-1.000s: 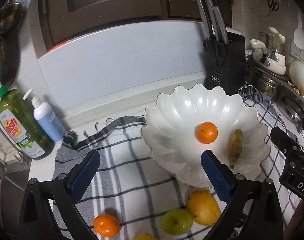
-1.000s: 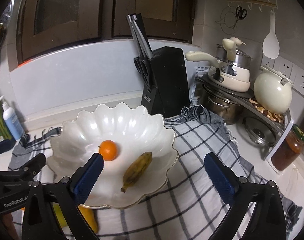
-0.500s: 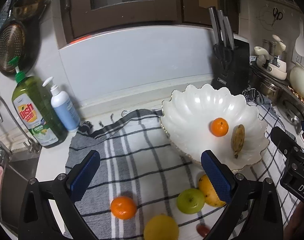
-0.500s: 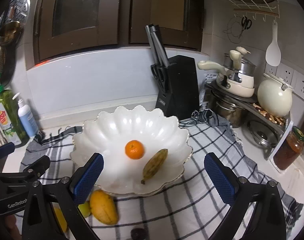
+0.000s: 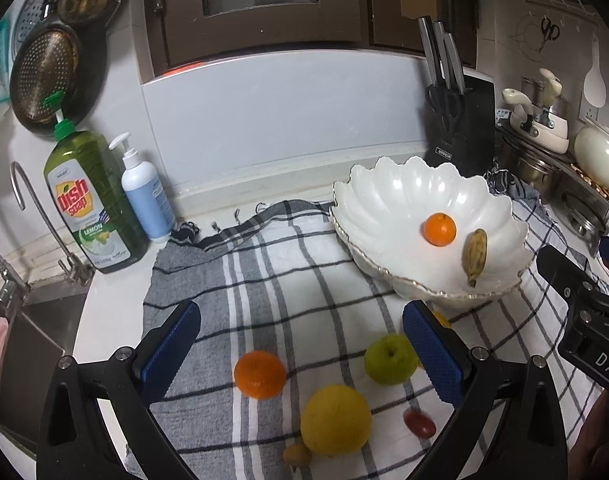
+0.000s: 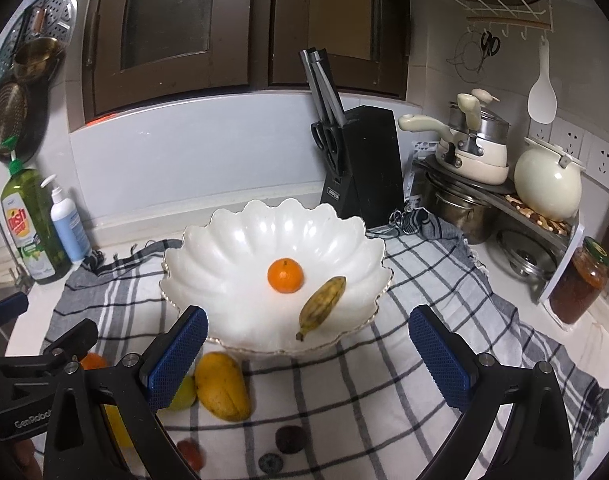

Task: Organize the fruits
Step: 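Lift both tools out of the bowl and move back toward the fruit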

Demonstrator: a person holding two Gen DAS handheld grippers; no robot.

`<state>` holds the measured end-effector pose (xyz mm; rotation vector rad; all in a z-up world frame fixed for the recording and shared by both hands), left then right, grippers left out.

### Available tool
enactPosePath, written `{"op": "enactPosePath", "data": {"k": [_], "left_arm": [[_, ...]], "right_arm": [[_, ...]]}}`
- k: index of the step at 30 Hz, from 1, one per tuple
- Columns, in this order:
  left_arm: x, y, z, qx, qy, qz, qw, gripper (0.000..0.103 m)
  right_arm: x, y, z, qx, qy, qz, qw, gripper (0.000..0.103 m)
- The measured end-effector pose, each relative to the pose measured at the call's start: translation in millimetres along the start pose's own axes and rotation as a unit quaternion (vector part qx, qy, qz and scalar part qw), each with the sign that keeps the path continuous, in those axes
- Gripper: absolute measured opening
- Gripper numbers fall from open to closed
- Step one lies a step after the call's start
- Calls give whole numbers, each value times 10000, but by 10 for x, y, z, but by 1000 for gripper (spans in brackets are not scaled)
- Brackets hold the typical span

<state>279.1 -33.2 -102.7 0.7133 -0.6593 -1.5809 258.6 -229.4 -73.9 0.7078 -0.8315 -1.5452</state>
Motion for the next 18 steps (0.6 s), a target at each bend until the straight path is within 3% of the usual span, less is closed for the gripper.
{"op": "enactPosePath", "data": {"k": [11, 18], "left_arm": [[-46, -323, 52, 60, -26, 137, 9999, 103], [1, -483, -5, 4, -36, 122, 9999, 103]], "right_arm": [[-71, -259, 150, 72, -64, 179, 9998, 102], [-49, -458, 78, -137, -5, 94, 9999, 102]]}}
Point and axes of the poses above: each gripper's, at about its wrist camera, not at the fingertips, and z roughly against the way its jaws point, x to its right, y to its top, the point moved 8 cm from there along -z, roughly the way its jaws point, and after that the axes turned 1 degree about y, right-handed, at the moved point
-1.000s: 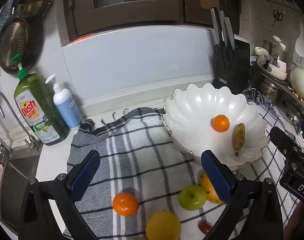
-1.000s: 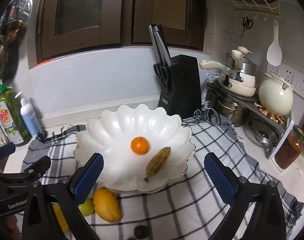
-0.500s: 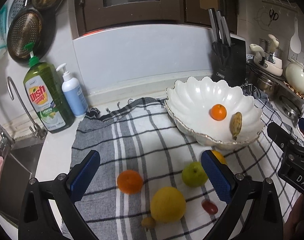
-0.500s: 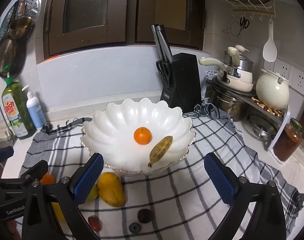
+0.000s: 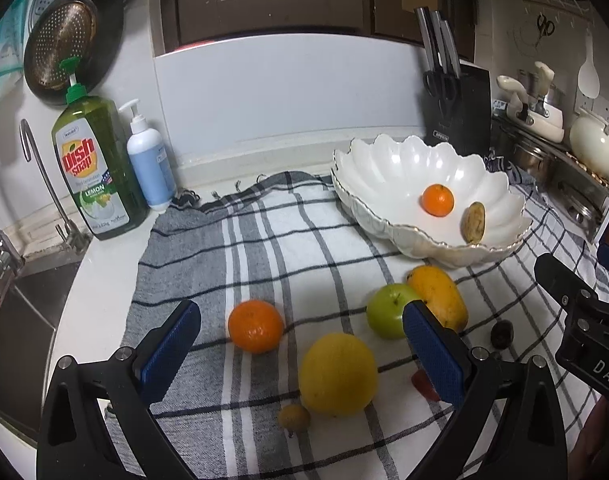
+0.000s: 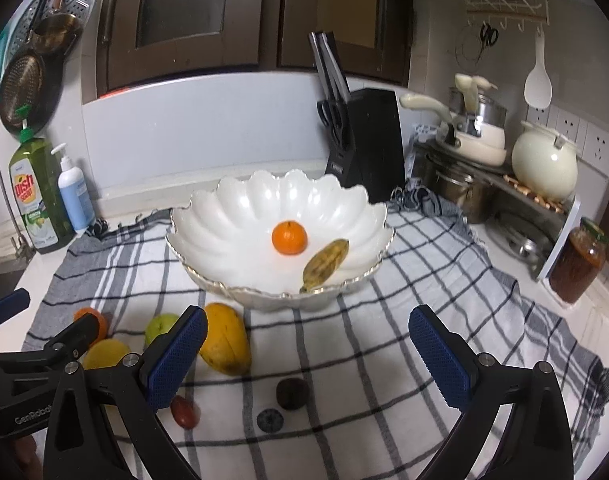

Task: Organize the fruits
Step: 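Lift both tools out of the bowl and move back toward the fruit, then grasp the yellow grapefruit with the left tool while the right tool grasps a dark plum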

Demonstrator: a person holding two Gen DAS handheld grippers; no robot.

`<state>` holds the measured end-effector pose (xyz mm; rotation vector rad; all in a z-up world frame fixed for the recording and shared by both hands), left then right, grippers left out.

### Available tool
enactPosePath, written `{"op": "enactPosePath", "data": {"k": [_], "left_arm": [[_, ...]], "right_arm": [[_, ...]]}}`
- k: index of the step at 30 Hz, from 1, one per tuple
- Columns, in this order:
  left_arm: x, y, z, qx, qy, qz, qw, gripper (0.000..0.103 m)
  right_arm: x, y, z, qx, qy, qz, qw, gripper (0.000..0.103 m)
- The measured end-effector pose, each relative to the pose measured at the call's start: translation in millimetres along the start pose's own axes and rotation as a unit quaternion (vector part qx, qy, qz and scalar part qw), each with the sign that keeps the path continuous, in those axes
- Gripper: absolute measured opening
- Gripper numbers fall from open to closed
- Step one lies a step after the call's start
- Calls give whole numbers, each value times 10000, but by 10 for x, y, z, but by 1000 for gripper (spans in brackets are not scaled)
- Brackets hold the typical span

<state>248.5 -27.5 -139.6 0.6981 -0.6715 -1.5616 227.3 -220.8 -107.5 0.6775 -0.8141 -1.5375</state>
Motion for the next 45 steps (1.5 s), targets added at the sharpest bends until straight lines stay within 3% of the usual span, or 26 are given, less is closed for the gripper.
{"op": "enactPosePath", "data": {"k": [15, 24, 39, 45], "left_arm": [[99, -314, -238, -319, -64, -84, 9994, 102], [135, -423, -355, -473, -56, -121, 9988, 95], [277, -563, -499, -764, -286, -228, 9964, 54], [290, -564, -484, -780, -252, -243, 9963, 54]], "right_arm": [[30, -377, -216, -445, 19, -97, 9990, 102], [16, -468, -269, -563, 15, -87, 9984, 102], [81, -553, -347, -727, 20, -148, 9972, 102], [117, -576, -333, -733, -10, -140, 9972, 102]]}}
Point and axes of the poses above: each gripper's, at about its wrist camera, not at the fingertips, and z roughly against the way its jaws point, x to its right, y to its top, the point moved 8 cm from there along -z, roughly the way its jaws point, and after that the axes turned 1 degree about y, right-handed, at the moved point
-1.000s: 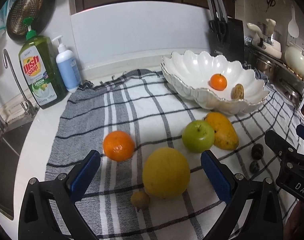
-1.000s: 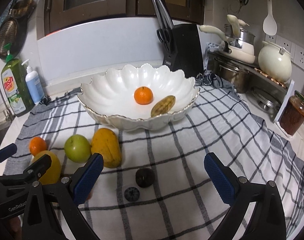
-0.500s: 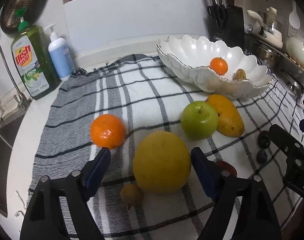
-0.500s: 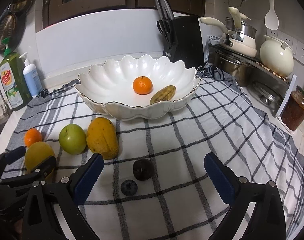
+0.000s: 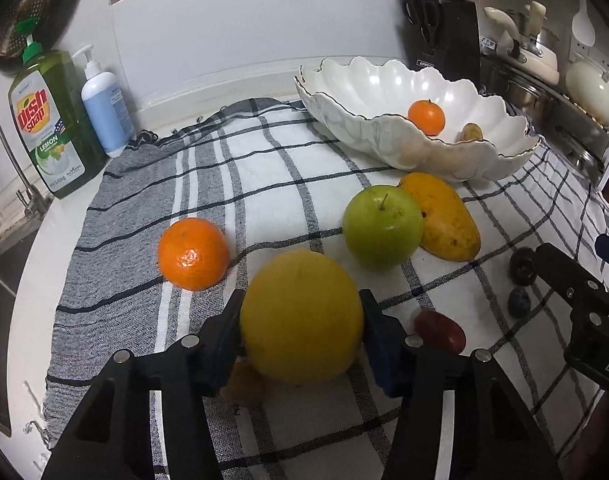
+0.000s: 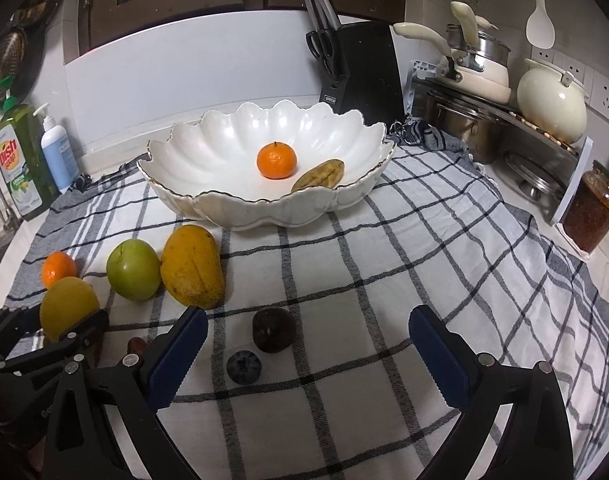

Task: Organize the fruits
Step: 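Grasp the yellow grapefruit with the left tool while the right tool grasps a dark plum, then carry the grapefruit and plum into the white bowl and open both tools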

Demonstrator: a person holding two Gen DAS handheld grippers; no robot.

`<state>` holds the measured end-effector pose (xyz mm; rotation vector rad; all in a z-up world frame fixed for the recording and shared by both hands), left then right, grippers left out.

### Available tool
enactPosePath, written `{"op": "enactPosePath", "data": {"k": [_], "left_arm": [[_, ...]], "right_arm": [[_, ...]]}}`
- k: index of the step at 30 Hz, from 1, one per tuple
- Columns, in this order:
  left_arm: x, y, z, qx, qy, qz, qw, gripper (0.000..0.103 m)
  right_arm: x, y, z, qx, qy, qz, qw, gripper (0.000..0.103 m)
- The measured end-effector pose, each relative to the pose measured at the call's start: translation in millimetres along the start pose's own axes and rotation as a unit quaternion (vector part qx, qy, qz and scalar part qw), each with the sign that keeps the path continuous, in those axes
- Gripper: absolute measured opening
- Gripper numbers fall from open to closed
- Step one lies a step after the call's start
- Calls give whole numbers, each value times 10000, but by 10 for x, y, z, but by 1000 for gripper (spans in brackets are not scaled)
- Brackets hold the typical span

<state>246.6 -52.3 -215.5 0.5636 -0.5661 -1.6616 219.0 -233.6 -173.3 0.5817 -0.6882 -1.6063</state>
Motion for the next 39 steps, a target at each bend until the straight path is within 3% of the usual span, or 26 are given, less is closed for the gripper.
{"op": "enactPosePath", "data": {"k": [6, 11, 21, 23, 27, 39], "left_arm": [[3, -28, 30, -12, -15, 48, 10000, 54], [1, -36, 39, -27, -11, 110, 9999, 54], [-66, -17, 18, -44, -63, 263, 9996, 54], [-86, -17, 19, -48, -50, 286, 9996, 54], [-98, -8, 33, -39, -58, 313, 9995, 54], [-93, 96, 185, 103, -97, 323, 9994, 54]], "right_arm": [[-29, -55, -20, -48, 126, 52, 9999, 100], [-10, -76, -107, -168, 165, 32, 9997, 79], [-114, -97, -308, -470, 326, 155, 9982, 57], [-135, -118, -338, -535, 346, 163, 9978, 44], [-190, -147, -366, -650, 520, 170, 9964, 29], [-223, -14, -149, -384, 632, 170, 9971, 29]]}}
Point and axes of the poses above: each gripper's, at about its wrist camera, not at the fingertips, and z roughly against the way its jaws point, x to its right, y to its top, the point moved 8 cm from there along -z, roughly the way its jaws point, and after that the axes turned 1 degree about y, right-handed, at the moved point
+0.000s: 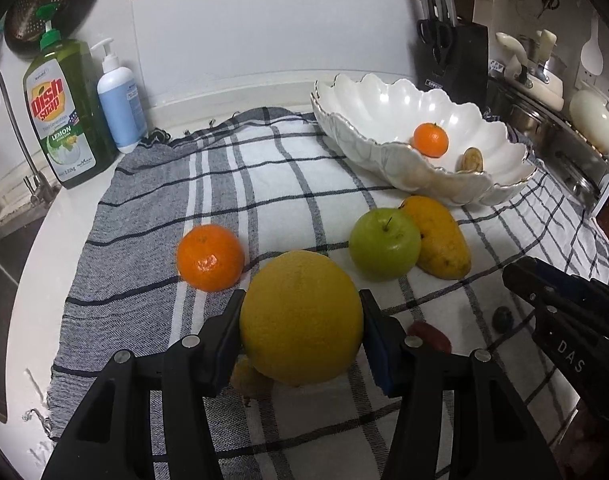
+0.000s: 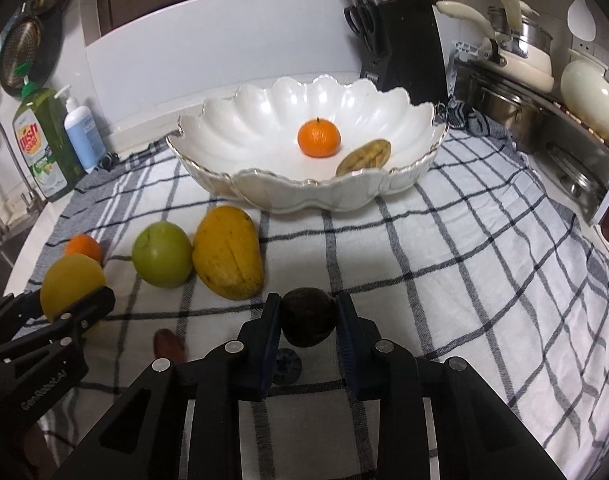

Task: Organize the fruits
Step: 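Carry the grapefruit and plum into the white bowl and open both tools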

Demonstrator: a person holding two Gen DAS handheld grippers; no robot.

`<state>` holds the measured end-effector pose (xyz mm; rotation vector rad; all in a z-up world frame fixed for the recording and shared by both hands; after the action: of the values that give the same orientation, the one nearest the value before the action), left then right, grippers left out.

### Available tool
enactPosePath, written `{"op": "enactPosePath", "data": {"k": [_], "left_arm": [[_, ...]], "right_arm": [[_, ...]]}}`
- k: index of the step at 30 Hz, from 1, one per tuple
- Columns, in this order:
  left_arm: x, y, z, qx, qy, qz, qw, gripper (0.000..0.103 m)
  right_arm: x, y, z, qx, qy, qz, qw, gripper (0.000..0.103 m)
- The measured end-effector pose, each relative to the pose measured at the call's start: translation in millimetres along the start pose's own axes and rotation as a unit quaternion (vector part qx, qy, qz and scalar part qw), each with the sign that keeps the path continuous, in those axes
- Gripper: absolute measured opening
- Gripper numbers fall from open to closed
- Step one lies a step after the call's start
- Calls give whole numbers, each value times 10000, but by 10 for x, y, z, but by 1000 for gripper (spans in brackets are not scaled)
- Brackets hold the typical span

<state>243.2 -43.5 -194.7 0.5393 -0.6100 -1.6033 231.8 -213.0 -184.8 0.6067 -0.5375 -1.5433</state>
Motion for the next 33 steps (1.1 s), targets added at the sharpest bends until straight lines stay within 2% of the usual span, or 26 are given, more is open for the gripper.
{"op": "enactPosePath", "data": {"k": [14, 33], "left_arm": [[70, 299, 236, 272, -60, -72, 9996, 54], [474, 1135, 350, 693, -365, -383, 9962, 54]], "right_arm": [[3, 295, 327, 422, 97, 18, 9991, 29], [326, 1065, 560, 1054, -38, -74, 9944, 29]]}}
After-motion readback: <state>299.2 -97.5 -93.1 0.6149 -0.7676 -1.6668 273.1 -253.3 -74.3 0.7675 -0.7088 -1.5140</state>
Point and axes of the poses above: each gripper's, at about its wrist camera, not at the fingertips, and z roughly against the way its jaws point, x to its right, y to its top, the point moved 8 cm from there along -z, roughly the way its jaws point, and after that the axes turned 1 degree about y, right-handed, at the moved point
